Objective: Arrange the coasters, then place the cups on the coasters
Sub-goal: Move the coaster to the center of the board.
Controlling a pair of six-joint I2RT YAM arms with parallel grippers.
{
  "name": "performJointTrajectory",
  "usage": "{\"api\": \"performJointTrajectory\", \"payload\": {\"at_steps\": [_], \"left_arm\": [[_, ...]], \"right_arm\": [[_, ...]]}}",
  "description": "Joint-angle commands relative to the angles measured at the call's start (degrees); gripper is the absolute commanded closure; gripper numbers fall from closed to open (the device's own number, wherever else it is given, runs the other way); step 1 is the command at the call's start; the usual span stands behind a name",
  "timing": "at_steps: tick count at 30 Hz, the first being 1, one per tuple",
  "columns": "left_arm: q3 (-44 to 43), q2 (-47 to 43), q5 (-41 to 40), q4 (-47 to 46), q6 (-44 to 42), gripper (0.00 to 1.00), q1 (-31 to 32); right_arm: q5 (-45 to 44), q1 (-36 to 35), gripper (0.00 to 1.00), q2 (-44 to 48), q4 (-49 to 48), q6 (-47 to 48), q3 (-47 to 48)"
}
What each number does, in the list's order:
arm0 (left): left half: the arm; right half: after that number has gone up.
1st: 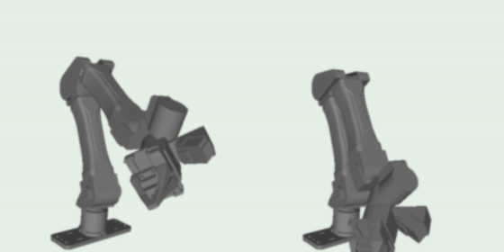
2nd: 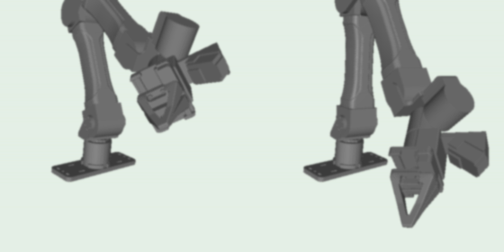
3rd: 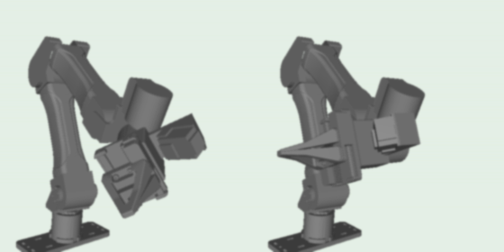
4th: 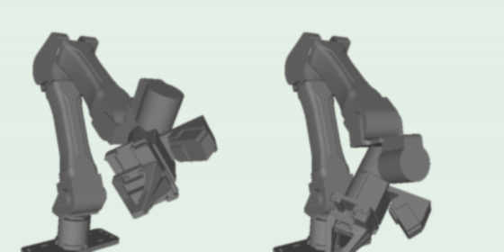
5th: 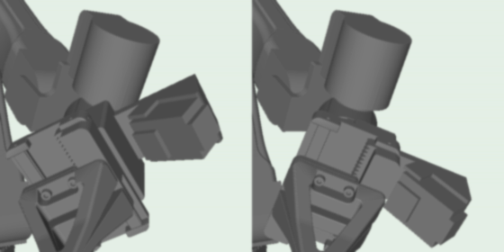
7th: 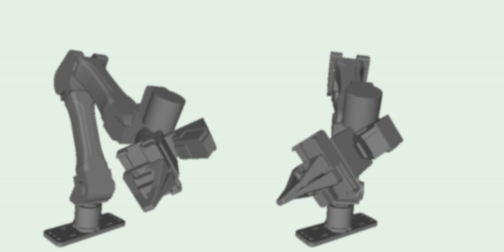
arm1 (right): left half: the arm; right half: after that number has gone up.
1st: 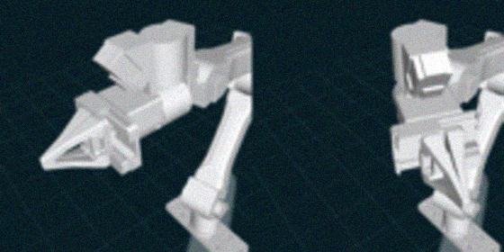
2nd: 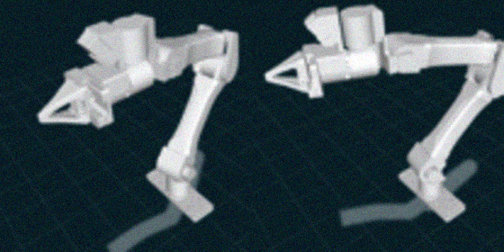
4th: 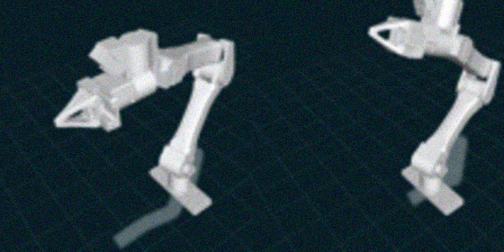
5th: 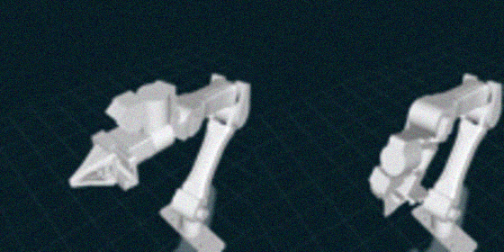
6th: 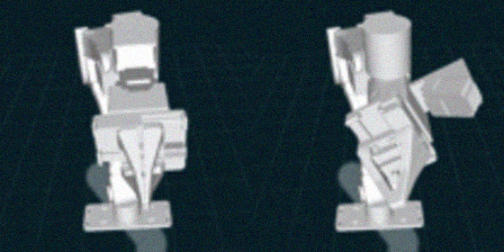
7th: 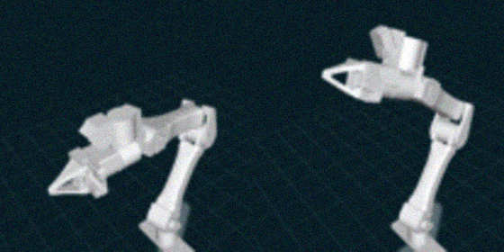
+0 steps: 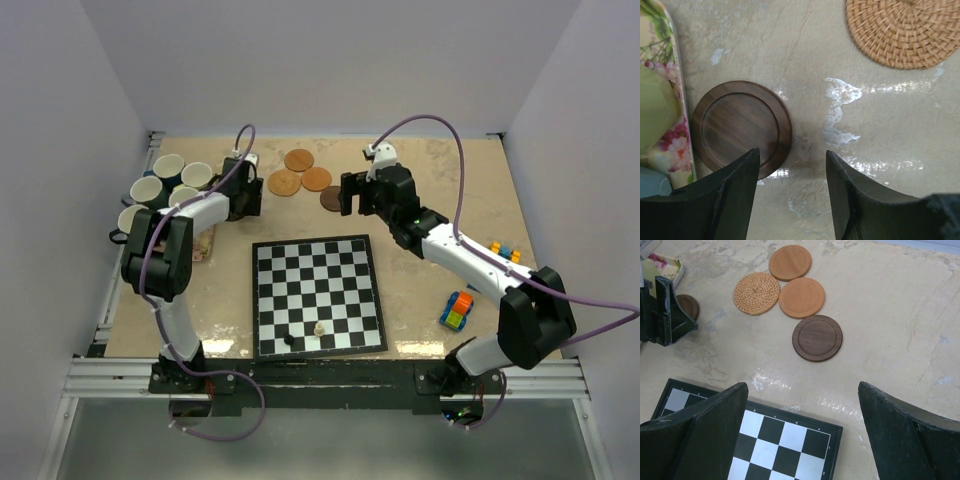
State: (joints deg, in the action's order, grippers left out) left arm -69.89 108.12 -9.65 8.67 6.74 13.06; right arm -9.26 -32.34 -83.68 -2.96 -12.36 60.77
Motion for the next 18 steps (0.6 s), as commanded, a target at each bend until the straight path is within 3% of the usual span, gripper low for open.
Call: {"api": "performJointTrajectory", "payload": {"at_steps": [1,11,18], "left_arm": [[-2.2,2.0,2.6,-1.4,-0.2,0.42,-2.1],[-0.9,4.8,7.1,-2.2,1.1,0.51,-2.1],[3.0,2.3,2.5,1.3,3.5,0.55,2.1]], "right_arm": [[1.4,0.2,0.04,1.8,-1.8,0.3,-0.3],[1.4,0.2,0.04,1.4,-1.5,0.6,-0.2],[1.7,0.2,0.04,1.3,-2.0,0.4,-0.5]]}}
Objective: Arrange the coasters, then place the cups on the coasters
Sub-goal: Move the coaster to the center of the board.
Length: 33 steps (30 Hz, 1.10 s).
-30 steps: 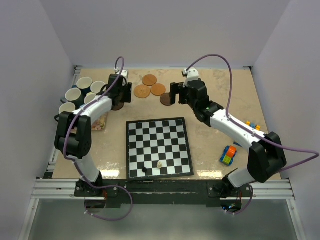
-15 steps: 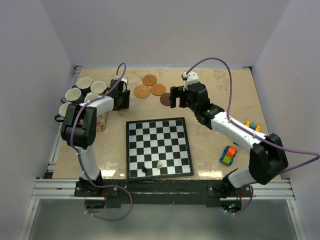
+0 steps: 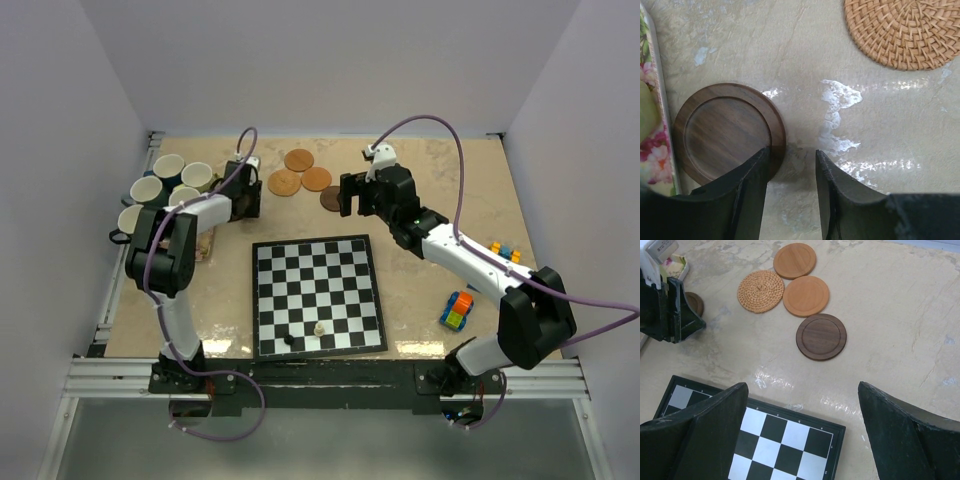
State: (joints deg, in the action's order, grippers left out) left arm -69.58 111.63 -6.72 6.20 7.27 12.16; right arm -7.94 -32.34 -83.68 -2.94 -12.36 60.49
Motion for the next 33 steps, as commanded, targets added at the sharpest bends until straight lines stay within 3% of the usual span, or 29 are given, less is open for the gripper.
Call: {"api": "performJointTrajectory", "payload": {"at_steps": [1,15,33], "left_arm": [[2.6,-1.1,-0.7,4.6,3.3,0.55,3.7],[6.3,-2.3,8.7,5.3,12.0,0.57,8.4],[5.6,-0.1,11.7,-1.7,17.4,0.6,17.2]], "right_arm": [[0.6,0.2,0.04,1.2,-2.2,0.3,-0.4],[1.2,0.2,0.05,1.1,-3.0,0.7,-1.3],[1.3,0.2,0.04,2.3,-2.9,0.3,-3.0]]}}
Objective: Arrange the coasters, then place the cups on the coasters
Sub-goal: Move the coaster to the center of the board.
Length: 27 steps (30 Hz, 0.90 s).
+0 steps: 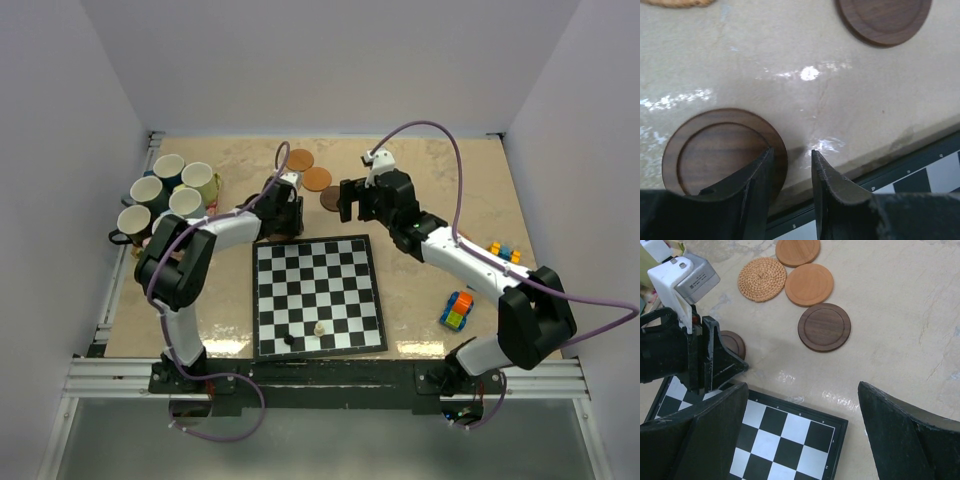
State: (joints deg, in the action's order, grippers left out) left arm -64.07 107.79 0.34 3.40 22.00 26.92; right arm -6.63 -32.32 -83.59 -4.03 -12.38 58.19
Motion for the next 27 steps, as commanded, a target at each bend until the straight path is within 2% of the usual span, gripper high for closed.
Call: {"api": "performJointTrajectory", "payload": {"at_steps": [1,9,13,18,22,27], "left_arm": [[-0.4,4.3,4.7,0.9,2.8,0.6,3.0],[-7.5,9.3,4.1,-0.4,1.7,0.61,6.2],[-9.0,6.9,3.3,-2.4,-0.8,0.6,6.7],[-9.6,-0.1,0.5,-4.1,-6.3,0.52,6.6],[-7.7,-7.0,-2.4,-3.5,-9.7,0.4,6.0],[-3.9,-16.1,-1.2,0.4,-10.3,0.27,0.1]], "right_arm": [[-0.2,0.2,0.04,2.5,-1.7,0.3,-0.7],[-1.4,0.1,0.04,4.1,-0.5,0.1,-1.4],[-2.6,0.1,0.04,6.0,0.4,0.1,-1.2],[-3.6,0.1,0.02,8.3,1.4,0.3,-0.5],[-3.8,0.1,0.01,8.9,1.0,0.4,-0.6],[-5.2,-0.1,0.02,4.8,1.7,0.9,0.4]]}}
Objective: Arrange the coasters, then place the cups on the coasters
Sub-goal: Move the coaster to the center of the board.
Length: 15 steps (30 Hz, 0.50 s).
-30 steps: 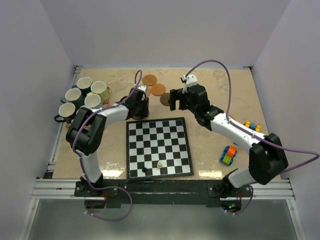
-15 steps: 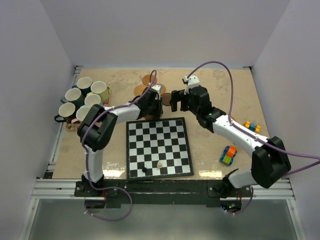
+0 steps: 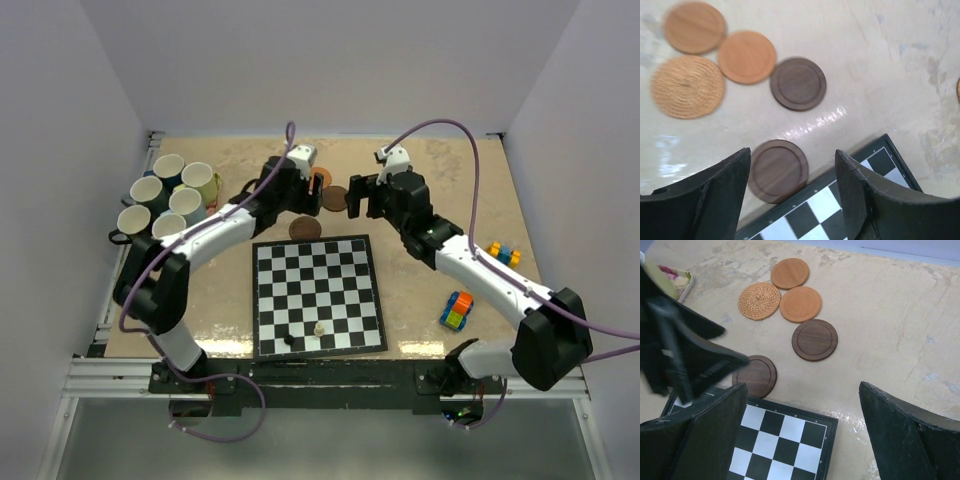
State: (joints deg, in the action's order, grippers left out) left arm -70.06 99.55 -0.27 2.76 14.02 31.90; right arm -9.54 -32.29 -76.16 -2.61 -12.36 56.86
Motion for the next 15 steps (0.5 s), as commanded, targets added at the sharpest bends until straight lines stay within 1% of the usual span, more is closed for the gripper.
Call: {"api": "performJointTrajectory", "payload": {"at_steps": [1,3,5,7,9,14,15], "left_arm": [[2.9,-9.0,0.0,1.8,-1.9,0.24,-7.0],[5.0,-11.1,1.4,2.5,-0.9,0.2,-10.9],[7.2,-13.8,0.5,1.5,-1.3,0.16,-13.3],[8.9,-15.8,-3.6,0.5,-3.1,0.13,-13.9],[9.4,-16.5,-6.0,0.5,-4.8,0.12,-14.0],[9.4,-16.8,-6.6,0.8,-5.2,0.11,-14.3],[9.3,-16.8,-6.5,0.8,-5.3,0.11,-14.3]], "right_arm": [[-3.8,-0.7,0.03,-5.2,1.2,0.8,2.5],[-7.4,-2.6,0.05,-9.1,2.5,0.8,3.7],[-9.5,-5.0,0.07,-12.3,3.9,0.8,4.5],[-10.6,-6.4,0.08,-15.3,4.1,0.1,5.4],[-11.1,-7.6,0.12,-18.2,4.4,-0.3,6.9],[-10.4,-9.6,0.25,-25.6,4.5,-0.4,12.7],[-10.1,-9.7,0.28,-27.1,4.6,-0.4,14.0]]}}
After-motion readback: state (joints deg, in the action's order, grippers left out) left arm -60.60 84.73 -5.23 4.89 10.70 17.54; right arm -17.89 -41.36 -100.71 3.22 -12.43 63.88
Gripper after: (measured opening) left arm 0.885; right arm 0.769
